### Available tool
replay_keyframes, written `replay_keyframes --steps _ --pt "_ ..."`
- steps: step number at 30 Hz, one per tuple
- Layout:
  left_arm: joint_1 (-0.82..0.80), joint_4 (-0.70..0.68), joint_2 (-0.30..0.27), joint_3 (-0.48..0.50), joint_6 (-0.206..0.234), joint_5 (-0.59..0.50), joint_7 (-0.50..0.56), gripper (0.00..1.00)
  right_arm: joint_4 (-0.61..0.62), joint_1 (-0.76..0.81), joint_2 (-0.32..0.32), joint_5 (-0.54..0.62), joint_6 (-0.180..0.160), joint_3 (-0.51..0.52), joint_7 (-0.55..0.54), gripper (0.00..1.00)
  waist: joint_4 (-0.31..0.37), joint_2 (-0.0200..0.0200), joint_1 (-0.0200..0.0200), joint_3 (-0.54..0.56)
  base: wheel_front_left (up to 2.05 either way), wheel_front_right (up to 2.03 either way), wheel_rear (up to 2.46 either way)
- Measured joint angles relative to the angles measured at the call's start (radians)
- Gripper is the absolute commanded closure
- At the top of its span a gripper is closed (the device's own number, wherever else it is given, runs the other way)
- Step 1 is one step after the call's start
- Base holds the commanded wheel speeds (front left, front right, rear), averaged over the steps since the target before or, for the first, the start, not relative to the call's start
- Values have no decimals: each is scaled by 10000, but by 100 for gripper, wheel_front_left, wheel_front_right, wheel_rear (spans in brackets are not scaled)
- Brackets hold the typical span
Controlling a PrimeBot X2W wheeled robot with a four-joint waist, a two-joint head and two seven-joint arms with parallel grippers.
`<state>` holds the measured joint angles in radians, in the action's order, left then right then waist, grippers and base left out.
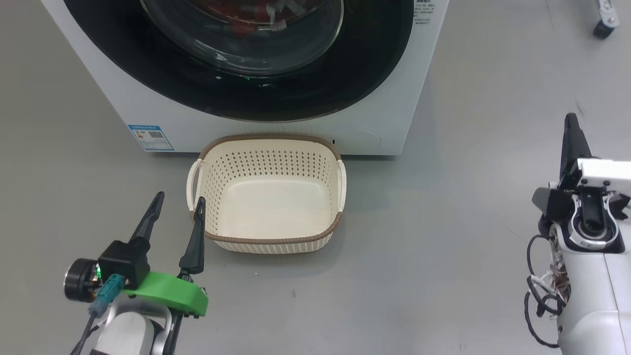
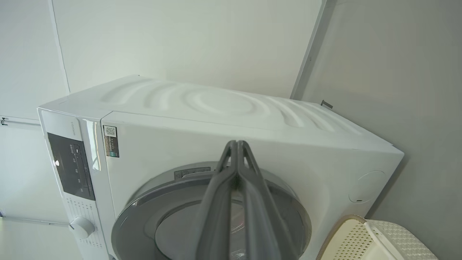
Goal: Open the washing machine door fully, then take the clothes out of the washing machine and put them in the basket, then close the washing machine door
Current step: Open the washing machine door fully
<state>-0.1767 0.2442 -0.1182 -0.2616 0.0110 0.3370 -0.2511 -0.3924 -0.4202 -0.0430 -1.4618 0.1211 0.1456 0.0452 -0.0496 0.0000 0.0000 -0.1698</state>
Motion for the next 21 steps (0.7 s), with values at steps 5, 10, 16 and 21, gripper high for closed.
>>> replay_keyframes --steps 5,10,16,21 --pt "-329 -297 23 -29 -69 -73 -10 0 -186 -1202 -33 -284 -17 230 -894 100 -161 0 0 -593 0 0 0" --pt "-617 -516 58 -115 -77 -186 -10 0 -299 -2085 -286 -378 -360 125 -1551 100 -279 0 0 -1025 0 0 0" --pt "-1071 -802 151 -278 -165 -238 -10 0 -322 -3531 -903 -441 -729 -61 -2349 100 -479 0 0 -1730 0 0 0" --pt "-1446 -966 280 -366 -192 -307 -10 0 -370 -4573 -1244 -447 -1068 -328 -2961 100 -670 0 0 -2327 0 0 0"
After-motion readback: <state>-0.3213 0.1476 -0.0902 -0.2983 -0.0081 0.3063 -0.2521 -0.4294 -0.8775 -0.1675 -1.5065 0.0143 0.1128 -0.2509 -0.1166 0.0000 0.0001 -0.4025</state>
